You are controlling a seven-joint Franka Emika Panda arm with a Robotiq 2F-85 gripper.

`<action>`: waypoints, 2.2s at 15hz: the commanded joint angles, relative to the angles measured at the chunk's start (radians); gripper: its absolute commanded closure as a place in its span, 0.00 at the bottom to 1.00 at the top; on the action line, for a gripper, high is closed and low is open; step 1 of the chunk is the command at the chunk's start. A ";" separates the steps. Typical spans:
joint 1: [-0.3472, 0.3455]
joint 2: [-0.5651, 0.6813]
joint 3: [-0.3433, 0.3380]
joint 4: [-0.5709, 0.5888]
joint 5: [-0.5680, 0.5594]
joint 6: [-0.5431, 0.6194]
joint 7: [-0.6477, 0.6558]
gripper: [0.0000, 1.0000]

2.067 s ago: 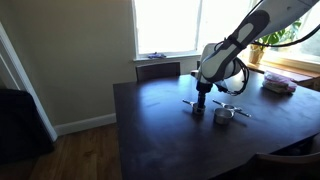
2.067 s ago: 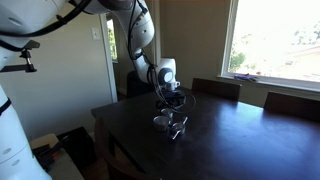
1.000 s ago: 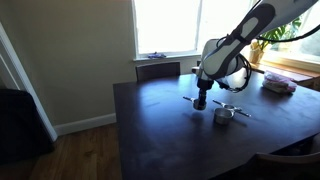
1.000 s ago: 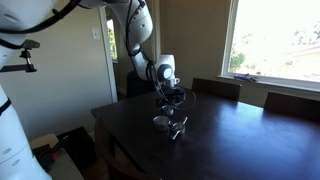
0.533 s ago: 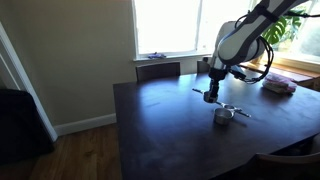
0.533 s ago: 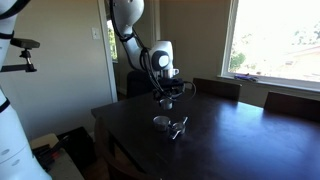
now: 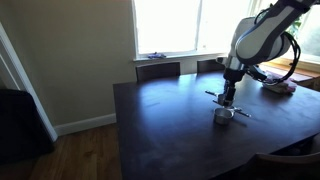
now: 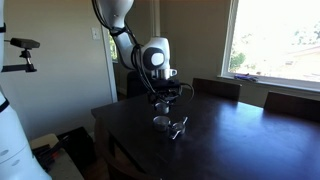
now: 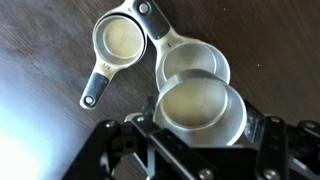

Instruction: Stack the measuring cups together from smallest to biggest

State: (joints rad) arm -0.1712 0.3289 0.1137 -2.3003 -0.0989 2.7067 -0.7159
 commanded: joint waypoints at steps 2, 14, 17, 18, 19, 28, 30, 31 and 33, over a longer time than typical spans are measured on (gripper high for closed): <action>0.008 -0.030 -0.023 -0.098 0.001 0.139 0.018 0.46; 0.019 0.049 -0.032 -0.100 -0.049 0.231 0.065 0.46; 0.019 0.078 -0.033 -0.092 -0.057 0.248 0.067 0.46; 0.017 0.086 -0.030 -0.091 -0.058 0.255 0.065 0.46; 0.012 0.091 -0.026 -0.091 -0.058 0.263 0.061 0.46; 0.016 0.066 -0.028 -0.119 -0.104 0.322 0.068 0.00; 0.008 0.049 -0.023 -0.124 -0.104 0.303 0.070 0.00; 0.004 0.039 -0.019 -0.127 -0.100 0.296 0.070 0.00; -0.010 0.020 -0.007 -0.125 -0.089 0.279 0.065 0.00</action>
State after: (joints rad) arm -0.1613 0.4227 0.0944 -2.3811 -0.1769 3.0125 -0.6778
